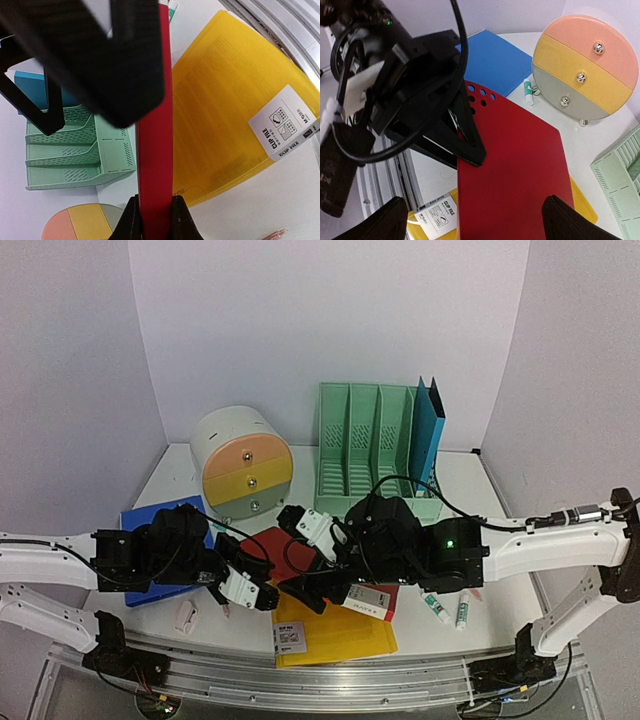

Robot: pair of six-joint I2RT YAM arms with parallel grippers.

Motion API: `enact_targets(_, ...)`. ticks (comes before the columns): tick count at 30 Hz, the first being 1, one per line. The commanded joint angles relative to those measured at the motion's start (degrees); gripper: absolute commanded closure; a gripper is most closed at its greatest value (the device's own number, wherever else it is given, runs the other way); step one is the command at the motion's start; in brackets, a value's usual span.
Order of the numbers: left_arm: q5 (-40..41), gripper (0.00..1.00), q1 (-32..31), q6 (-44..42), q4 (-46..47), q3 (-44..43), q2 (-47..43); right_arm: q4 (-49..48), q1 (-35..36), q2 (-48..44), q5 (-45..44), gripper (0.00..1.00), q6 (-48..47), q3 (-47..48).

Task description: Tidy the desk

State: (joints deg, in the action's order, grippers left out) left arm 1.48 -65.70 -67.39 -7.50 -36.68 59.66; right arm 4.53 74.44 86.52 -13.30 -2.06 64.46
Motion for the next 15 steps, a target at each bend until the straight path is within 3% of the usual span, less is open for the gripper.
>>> enact_targets(1, -3.7, 1.0, -0.1, 4.4, -2.4, -4.2, 0.1, 7.2, -0.5, 0.6, -1.6, 0.05, -7.8, 2.9)
enact_targets(8, -3.2, 1.0, 0.6, 6.8, -1.4, -6.1, 1.5, 15.0, 0.7, 4.9, -3.0, 0.07, -7.6, 6.0)
enact_targets(12, -3.5, 1.0, 2.0, 6.9, -1.7, -6.6, 1.9, 15.1, 1.5, 1.3, 1.0, 0.05, -7.5, 5.6)
enact_targets(15, -4.5, 1.0, 3.4, 7.7, -1.5, -7.6, 2.2, 16.2, 2.4, -0.1, -1.6, 0.05, -7.1, 6.3)
